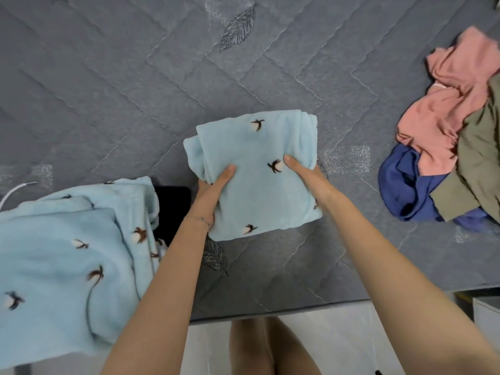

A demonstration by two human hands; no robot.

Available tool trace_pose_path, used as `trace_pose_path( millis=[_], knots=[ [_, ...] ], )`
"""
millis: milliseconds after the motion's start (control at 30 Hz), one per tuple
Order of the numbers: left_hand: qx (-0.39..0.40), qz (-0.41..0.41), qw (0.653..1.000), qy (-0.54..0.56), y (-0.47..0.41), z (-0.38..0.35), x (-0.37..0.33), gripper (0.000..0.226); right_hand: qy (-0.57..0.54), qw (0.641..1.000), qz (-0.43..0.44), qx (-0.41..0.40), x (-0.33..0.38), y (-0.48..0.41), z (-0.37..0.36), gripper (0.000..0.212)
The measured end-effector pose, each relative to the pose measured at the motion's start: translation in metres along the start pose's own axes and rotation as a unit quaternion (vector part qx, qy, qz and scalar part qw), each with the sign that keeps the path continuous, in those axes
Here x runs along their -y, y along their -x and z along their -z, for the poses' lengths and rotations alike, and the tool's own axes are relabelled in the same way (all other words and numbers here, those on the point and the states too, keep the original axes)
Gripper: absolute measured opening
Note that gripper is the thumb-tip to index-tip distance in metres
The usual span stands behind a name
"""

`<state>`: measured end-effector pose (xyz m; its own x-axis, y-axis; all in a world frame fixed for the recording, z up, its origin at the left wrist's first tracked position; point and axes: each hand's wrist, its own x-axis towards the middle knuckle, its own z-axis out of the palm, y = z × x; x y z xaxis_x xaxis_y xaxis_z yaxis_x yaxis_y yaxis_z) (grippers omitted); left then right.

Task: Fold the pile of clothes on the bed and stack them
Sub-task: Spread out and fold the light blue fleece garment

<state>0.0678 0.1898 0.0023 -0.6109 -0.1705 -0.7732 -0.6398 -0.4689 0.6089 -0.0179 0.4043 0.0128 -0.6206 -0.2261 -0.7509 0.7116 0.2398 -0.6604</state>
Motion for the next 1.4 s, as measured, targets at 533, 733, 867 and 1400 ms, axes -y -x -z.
trace_pose_path(
  millis=[533, 733, 867, 1400],
  knots=[
    [-0.041, -0.116, 0.990, 0.072, 0.227, 0.020, -0.059, 0.070, 0.013, 0.997, 0.072, -0.012, 0.078, 0.216, -0.054, 0.037],
    [-0.024, -0.102, 0.989, 0.102, 0.286, 0.078, -0.067, 0.057, -0.011, 0.998, 0.068, -0.011, 0.068, 0.266, -0.113, 0.037],
    [-0.013, -0.102, 0.989, 0.106, 0.314, 0.131, -0.080, 0.053, -0.012, 0.997, 0.074, -0.003, 0.066, 0.285, -0.171, 0.045],
    [-0.155, -0.119, 0.979, -0.067, 0.257, 0.333, -0.088, 0.048, 0.011, 0.992, 0.073, -0.098, -0.006, 0.230, -0.373, 0.074]
  ],
)
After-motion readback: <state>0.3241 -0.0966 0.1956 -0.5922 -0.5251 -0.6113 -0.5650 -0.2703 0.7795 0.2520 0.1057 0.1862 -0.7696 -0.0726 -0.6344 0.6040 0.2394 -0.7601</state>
